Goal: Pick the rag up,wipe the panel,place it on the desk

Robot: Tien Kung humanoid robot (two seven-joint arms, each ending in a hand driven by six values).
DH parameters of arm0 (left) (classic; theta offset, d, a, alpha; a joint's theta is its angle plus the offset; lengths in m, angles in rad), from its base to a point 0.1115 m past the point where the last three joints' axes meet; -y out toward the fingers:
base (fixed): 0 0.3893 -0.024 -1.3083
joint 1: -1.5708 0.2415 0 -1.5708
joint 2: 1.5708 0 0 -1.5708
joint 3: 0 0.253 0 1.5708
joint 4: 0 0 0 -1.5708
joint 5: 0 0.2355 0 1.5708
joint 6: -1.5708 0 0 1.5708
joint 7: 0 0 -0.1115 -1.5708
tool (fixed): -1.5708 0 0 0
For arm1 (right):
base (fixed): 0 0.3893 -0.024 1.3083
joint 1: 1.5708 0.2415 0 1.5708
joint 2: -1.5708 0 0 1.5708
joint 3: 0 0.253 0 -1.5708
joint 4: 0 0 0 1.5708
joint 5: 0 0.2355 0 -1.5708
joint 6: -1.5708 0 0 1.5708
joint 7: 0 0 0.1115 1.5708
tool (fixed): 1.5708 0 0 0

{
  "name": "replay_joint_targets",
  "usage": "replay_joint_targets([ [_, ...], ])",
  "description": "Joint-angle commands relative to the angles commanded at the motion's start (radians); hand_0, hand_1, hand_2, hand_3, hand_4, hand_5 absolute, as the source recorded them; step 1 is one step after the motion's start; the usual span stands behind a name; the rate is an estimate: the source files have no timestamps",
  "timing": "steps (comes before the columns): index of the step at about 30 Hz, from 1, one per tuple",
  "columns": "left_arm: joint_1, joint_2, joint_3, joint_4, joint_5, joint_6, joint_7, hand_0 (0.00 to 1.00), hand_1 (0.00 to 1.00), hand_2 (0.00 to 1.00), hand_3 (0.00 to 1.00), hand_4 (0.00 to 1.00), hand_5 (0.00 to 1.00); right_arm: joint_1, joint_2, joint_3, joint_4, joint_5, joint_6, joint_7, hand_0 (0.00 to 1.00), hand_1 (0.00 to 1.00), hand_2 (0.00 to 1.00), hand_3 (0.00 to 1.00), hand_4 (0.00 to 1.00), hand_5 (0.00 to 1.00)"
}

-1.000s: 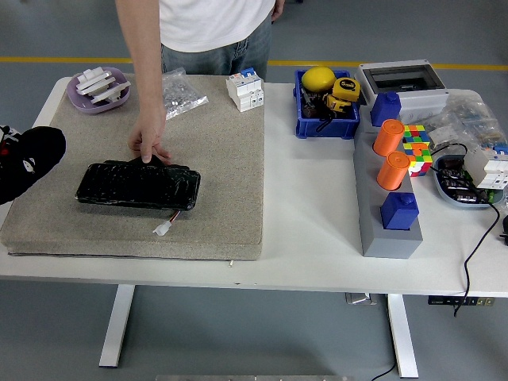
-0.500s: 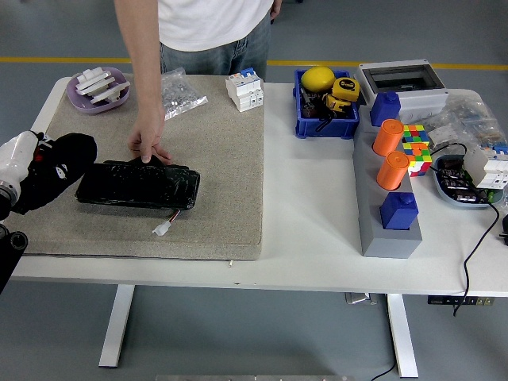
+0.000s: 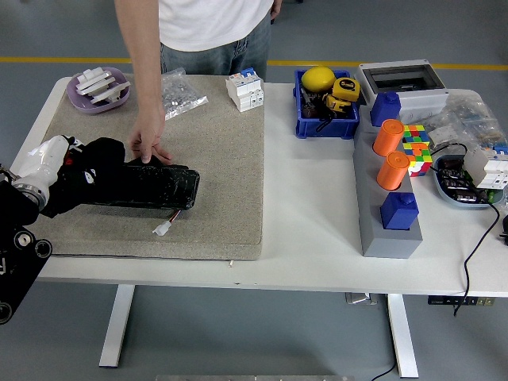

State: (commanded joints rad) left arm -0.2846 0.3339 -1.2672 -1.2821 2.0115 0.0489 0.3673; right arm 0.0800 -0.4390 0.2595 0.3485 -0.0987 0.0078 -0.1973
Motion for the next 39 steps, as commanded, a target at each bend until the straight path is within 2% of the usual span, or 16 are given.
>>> replay_joint_targets([
  [10, -0.008, -0.003, 0.109, -0.068, -0.002, 0.015, 0.02, 0.248, 0.464, 0.605, 0.519, 0.09, 0.002, 0.001, -0.001, 0.002, 0.0, -0.002, 0.001, 0.001, 0.749, 0.642, 0.686, 0.689, 0.998, 0.62],
  [17, -0.034, -0.015, 0.216, -0.065, -0.022, 0.022, 0.024, 0.254, 0.471, 0.602, 0.526, 0.111, 0.002, 0.004, -0.003, 0.001, 0.0, -0.004, 0.001, 0.002, 0.749, 0.641, 0.686, 0.689, 0.998, 0.621],
  [28, -0.084, -0.035, 0.331, -0.101, -0.033, 0.018, 0.04, 0.258, 0.473, 0.602, 0.527, 0.121, 0.002, 0.005, -0.004, -0.007, -0.002, 0.002, 0.004, 0.002, 0.748, 0.64, 0.686, 0.689, 0.998, 0.622],
  [33, -0.094, -0.044, 0.369, -0.111, -0.029, 0.016, 0.048, 0.257, 0.471, 0.601, 0.525, 0.115, 0.002, 0.004, -0.004, -0.009, -0.001, 0.003, 0.005, 0.002, 0.747, 0.64, 0.686, 0.688, 0.998, 0.623],
  [39, -0.095, -0.045, 0.368, -0.12, -0.02, 0.017, 0.055, 0.258, 0.472, 0.6, 0.525, 0.126, 0.002, 0.003, -0.003, -0.007, -0.001, 0.002, 0.006, 0.002, 0.746, 0.64, 0.685, 0.689, 0.998, 0.623],
])
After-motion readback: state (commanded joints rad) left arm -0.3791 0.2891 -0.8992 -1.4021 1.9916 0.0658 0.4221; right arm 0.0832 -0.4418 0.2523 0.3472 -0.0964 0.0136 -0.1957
